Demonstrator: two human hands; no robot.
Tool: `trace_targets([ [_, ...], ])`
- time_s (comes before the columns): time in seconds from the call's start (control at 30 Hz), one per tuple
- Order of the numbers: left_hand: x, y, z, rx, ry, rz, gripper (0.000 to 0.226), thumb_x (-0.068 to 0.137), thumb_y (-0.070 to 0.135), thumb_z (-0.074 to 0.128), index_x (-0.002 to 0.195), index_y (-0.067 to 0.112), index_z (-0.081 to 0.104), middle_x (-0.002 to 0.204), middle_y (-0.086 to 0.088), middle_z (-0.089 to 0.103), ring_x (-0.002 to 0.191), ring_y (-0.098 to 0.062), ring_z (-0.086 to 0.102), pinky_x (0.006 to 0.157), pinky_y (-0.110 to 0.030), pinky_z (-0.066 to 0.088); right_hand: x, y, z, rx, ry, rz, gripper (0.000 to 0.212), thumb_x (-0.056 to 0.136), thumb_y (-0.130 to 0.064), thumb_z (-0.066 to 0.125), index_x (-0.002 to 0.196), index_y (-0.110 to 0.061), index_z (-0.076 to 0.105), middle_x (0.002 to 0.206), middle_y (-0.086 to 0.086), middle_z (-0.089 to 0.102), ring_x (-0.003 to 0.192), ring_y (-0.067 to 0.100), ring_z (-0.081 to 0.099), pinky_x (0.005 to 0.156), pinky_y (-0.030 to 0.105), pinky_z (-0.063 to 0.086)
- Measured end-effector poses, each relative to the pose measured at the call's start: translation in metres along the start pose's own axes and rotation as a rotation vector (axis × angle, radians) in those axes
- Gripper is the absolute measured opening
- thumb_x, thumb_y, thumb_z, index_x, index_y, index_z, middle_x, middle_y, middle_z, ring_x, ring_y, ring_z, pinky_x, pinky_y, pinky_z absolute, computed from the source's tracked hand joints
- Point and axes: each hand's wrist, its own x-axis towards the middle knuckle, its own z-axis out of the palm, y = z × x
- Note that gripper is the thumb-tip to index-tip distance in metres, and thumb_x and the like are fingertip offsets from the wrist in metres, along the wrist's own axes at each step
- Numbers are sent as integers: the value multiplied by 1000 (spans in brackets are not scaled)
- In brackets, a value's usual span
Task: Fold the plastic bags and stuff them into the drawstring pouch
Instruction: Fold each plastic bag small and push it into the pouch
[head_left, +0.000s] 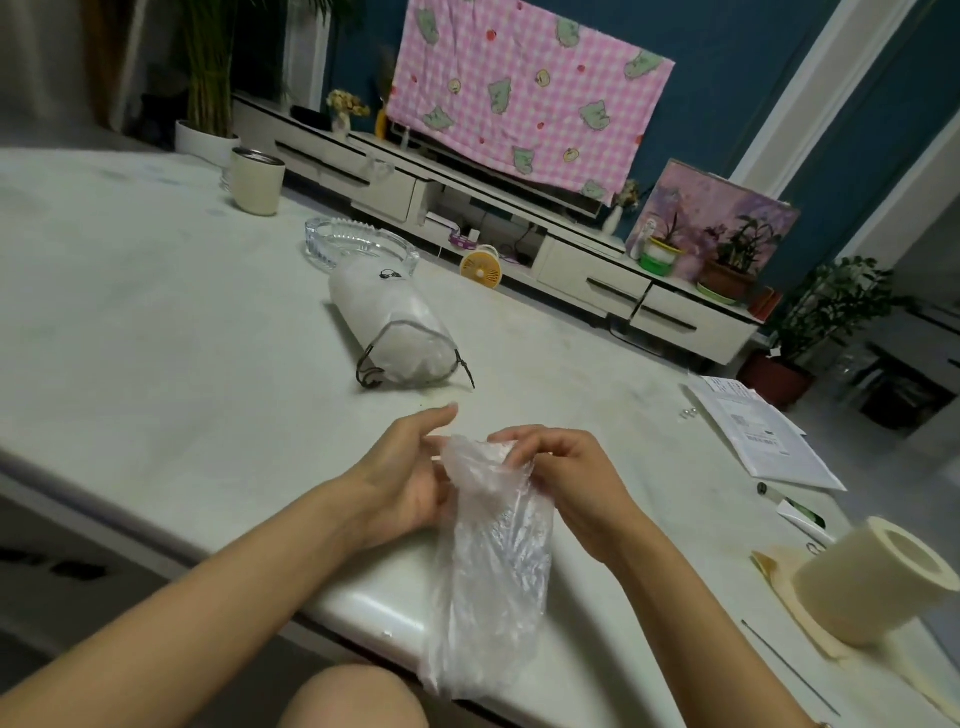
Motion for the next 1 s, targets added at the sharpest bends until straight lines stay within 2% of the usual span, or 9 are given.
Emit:
trace_targets([
  [0.1, -5, -5, 3, 108, -165, -54, 50, 85, 47, 51, 116, 12, 67, 109, -15, 65, 98, -31, 59, 90, -40, 45, 3, -1, 2, -67, 34, -80, 62, 72, 25, 33, 45, -20, 67, 90, -1, 68, 86, 15, 63, 71, 28, 48],
  [0.33, 0, -12, -1, 136, -73, 8, 17, 87, -3, 48, 89, 2, 64, 73, -12, 70, 59, -18, 66, 58, -26, 55, 0, 4, -22, -91, 109, -102, 51, 76, 22, 44, 80, -21, 71, 90, -5, 70, 88, 13, 61, 77, 21, 48],
  [0.4, 0, -11, 0, 49, -98, -19, 18, 88, -2, 47, 95, -2, 63, 78, -15, 70, 62, -20, 68, 64, -28, 57, -12, 4, -29, -430, 170, -298, 64, 68, 20, 48, 103, -32, 60, 111, -14, 61, 102, 4, 54, 87, 13, 41],
  [0.5, 4, -11, -8, -82, -143, -33, 33, 78, 1, 52, 110, -5, 61, 95, -20, 68, 80, -25, 67, 81, -34, 54, -30, 15, -18, -1068, -28, -594, 83, 64, -3, 63, 136, -33, 35, 143, -9, 35, 134, 7, 25, 110, 13, 11],
  [0.57, 3, -11, -9, -117, -188, -9, 34, 75, 3, 53, 106, -6, 62, 91, -20, 67, 78, -24, 67, 78, -33, 55, -35, 24, -4, -1195, -73, -738, 84, 60, -12, 67, 137, -24, 36, 143, -1, 39, 133, 16, 29, 111, 19, 13],
  [0.67, 1, -14, -6, -63, -134, 39, 13, 84, -3, 51, 94, -7, 59, 70, -17, 62, 57, -19, 64, 57, -26, 57, -35, 29, 9, -1010, -86, -846, 58, 60, 0, 59, 113, -21, 57, 113, -4, 61, 106, 16, 51, 93, 23, 33],
  [0.8, 0, -23, -4, 86, 15, 153, 9, 88, -3, 53, 93, 0, 61, 70, -12, 67, 61, -18, 65, 54, -24, 54, -38, 18, 11, -658, -142, -558, 26, 74, -15, 72, 94, -30, 65, 87, -17, 65, 82, 2, 56, 76, 16, 39],
  [0.93, -1, -29, -5, 199, 116, 268, 20, 75, 6, 74, 92, 5, 63, 82, -10, 69, 68, -17, 66, 63, -27, 53, -33, 1, 8, -296, -230, -142, 5, 79, -20, 75, 80, -20, 70, 79, 2, 69, 74, 8, 59, 73, 22, 44],
  [1.0, -3, -31, -3, 229, 111, 300, 20, 75, 6, 75, 91, 8, 63, 84, -7, 70, 69, -16, 66, 62, -26, 52, -30, 0, 8, -325, -256, -37, 23, 83, -32, 70, 76, -10, 67, 70, 7, 56, 69, 13, 47, 65, 25, 38],
])
